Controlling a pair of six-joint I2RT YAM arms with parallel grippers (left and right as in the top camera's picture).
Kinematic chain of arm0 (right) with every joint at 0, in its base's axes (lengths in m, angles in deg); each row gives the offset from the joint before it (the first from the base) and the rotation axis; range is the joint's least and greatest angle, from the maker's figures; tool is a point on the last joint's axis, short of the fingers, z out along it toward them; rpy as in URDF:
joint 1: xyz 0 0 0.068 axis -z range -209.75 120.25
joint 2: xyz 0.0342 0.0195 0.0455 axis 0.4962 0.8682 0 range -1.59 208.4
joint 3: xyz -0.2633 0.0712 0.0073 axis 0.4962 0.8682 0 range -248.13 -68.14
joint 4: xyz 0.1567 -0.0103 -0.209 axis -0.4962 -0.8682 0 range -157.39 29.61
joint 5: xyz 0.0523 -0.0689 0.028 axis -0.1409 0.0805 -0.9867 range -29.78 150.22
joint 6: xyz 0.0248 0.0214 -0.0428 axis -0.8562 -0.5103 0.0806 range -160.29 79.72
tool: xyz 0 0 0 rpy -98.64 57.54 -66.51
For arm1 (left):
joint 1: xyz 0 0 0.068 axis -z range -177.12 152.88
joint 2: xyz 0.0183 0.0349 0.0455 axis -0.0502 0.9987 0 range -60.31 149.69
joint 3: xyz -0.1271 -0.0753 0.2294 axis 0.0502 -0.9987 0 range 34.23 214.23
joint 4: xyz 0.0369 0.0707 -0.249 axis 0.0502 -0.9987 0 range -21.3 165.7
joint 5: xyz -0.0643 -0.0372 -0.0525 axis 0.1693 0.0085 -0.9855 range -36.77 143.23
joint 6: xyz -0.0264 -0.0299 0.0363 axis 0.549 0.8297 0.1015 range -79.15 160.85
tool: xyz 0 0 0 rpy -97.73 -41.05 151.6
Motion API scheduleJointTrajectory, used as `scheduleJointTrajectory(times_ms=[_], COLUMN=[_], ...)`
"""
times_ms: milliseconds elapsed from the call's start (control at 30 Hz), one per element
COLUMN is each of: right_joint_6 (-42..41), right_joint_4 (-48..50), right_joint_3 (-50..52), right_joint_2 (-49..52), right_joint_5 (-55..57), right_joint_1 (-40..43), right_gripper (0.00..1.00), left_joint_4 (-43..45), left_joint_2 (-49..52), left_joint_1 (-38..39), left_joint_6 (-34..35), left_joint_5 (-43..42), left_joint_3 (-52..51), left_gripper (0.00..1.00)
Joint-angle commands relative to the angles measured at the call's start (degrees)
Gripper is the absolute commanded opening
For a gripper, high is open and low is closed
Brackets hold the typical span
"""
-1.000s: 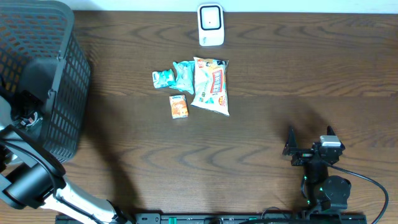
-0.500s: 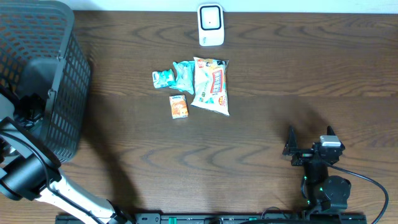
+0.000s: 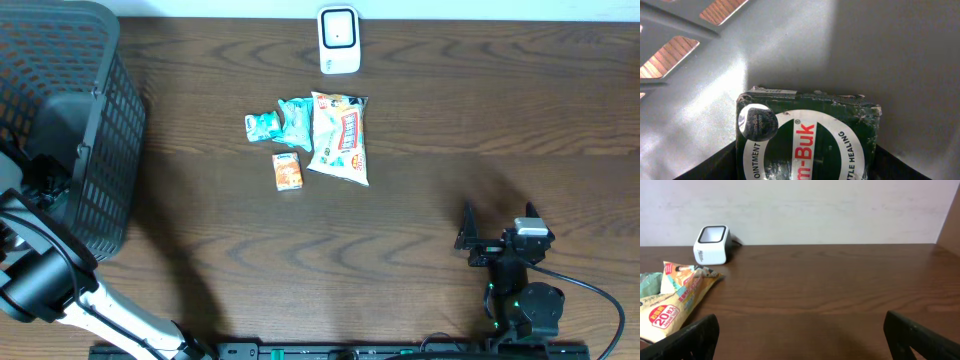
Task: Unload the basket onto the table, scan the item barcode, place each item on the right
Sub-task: 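Grasp the green Zam-Buk ointment tin with the left gripper, then carry the ointment tin out and place it left of the Kleenex pack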
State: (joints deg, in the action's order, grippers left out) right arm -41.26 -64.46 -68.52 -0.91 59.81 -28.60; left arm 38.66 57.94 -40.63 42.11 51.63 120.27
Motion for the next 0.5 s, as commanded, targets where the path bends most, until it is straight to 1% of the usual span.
scheduleJointTrajectory(times_ms=[0, 67, 133, 367, 433, 467], right_joint_6=[0.42, 0.42, 0.42, 0.42, 0.42, 0.42], right_joint_4=[-0.26, -0.26, -0.26, -0.26, -0.26, -0.26], right_joint_3=[0.07, 0.07, 0.07, 0.07, 0.07, 0.07], right_joint_2=[-0.28, -0.31, -0.28, -0.31, -0.28, -0.28], right_joint_5=[0.04, 0.04, 0.04, 0.04, 0.04, 0.04], right_joint_1=[-0.44, -0.44, -0.44, -0.44, -0.44, -0.44], right_gripper=[0.99, 0.99, 0.99, 0.99, 0.99, 0.99], left_joint_4=[-0.13, -0.13, -0.11, 0.11, 0.55, 1.07], left_joint_2=[-0.48, -1.73, -3.41, -11.96, -15.21, -17.07], left_joint_1=[-0.57, -0.57, -0.57, -0.55, -0.55, -0.55], left_joint_6=[1.16, 1.18, 1.20, 3.76, 4.11, 5.53], left_joint_5=[-0.59, -2.25, -4.26, -8.11, -11.17, -13.18], left_joint_3=[-0.46, -0.42, -0.42, -0.42, -0.42, -0.42], left_gripper=[0.68, 0.68, 0.64, 0.64, 0.64, 0.64])
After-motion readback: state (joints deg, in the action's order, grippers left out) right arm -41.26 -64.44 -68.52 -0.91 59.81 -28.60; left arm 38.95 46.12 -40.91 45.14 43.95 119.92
